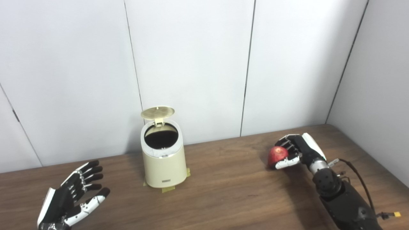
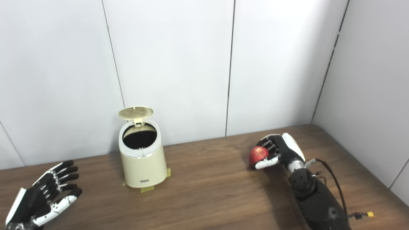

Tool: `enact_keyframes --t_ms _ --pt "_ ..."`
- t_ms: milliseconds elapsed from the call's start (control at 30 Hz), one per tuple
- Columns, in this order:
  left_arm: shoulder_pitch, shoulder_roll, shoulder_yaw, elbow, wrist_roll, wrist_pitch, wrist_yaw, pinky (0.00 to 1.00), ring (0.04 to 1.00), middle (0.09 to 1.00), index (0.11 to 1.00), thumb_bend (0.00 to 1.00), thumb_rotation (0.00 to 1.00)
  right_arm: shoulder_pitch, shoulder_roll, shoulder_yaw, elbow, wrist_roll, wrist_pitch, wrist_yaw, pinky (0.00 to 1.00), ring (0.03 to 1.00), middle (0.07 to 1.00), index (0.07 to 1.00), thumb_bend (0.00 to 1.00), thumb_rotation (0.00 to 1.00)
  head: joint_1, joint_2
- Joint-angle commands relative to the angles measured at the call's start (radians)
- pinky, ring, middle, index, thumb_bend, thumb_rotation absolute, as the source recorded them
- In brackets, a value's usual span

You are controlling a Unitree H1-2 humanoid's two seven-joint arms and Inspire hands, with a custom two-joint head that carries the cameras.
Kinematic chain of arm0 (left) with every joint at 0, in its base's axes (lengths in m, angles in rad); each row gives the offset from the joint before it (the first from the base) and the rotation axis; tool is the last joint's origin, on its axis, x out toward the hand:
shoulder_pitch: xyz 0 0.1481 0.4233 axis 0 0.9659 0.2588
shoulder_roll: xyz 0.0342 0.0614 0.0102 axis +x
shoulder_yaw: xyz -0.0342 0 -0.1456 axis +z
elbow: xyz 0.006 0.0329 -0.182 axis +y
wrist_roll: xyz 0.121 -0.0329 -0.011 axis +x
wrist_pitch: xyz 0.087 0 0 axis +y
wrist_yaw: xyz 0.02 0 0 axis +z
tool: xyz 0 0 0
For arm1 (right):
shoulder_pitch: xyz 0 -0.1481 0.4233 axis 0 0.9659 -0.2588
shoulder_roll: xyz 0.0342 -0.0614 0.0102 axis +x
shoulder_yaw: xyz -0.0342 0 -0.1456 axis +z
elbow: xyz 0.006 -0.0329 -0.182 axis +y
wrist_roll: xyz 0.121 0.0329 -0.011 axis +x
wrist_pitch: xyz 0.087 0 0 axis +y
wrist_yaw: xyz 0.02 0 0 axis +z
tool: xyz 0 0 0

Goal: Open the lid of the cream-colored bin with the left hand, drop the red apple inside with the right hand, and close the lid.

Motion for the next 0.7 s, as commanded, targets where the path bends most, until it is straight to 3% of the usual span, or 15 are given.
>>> enact_keyframes --t_ms 0,133,300,400,533,667 --pt "-0.035 0.016 0.0 -0.028 -0.001 -0.015 -0.001 0.68 0.769 0.805 0.833 0.58 0.12 -0.024 -0.026 0.008 0.001 -0.017 -0.046 -0.015 0.48 0.465 0.44 0.544 0.52 0.0 -0.001 0.001" --pt "-0.036 0.018 -0.003 -0.02 0.002 -0.024 -0.002 0.68 0.764 0.804 0.832 0.58 0.12 -0.02 -0.03 0.015 -0.02 -0.037 -0.047 -0.025 0.51 0.479 0.439 0.542 0.52 0.0 0.0 0.002" --pt "-0.036 0.012 -0.005 -0.022 0.003 -0.014 0.001 0.7 0.77 0.808 0.836 0.59 0.13 -0.013 -0.027 0.012 -0.097 -0.06 -0.09 -0.054 0.44 0.416 0.433 0.539 0.52 0.0 0.016 0.003" --pt "-0.034 0.011 -0.009 -0.02 0.014 -0.014 0.005 0.71 0.779 0.812 0.839 0.57 0.12 -0.006 -0.017 0.008 -0.23 -0.089 -0.044 -0.045 0.43 0.434 0.428 0.539 0.52 0.0 0.033 0.003" --pt "-0.037 0.011 -0.015 0.0 0.021 -0.037 0.005 0.73 0.786 0.814 0.843 0.58 0.14 -0.018 0.004 -0.005 -0.359 -0.053 -0.049 -0.003 0.41 0.429 0.436 0.533 0.52 0.0 0.059 0.001" --pt "-0.042 0.008 -0.024 0.018 0.036 -0.052 0.011 0.72 0.773 0.802 0.837 0.61 0.19 -0.051 0.027 0.003 -0.447 -0.056 0.008 0.036 0.51 0.496 0.448 0.516 0.53 0.0 0.102 -0.003"
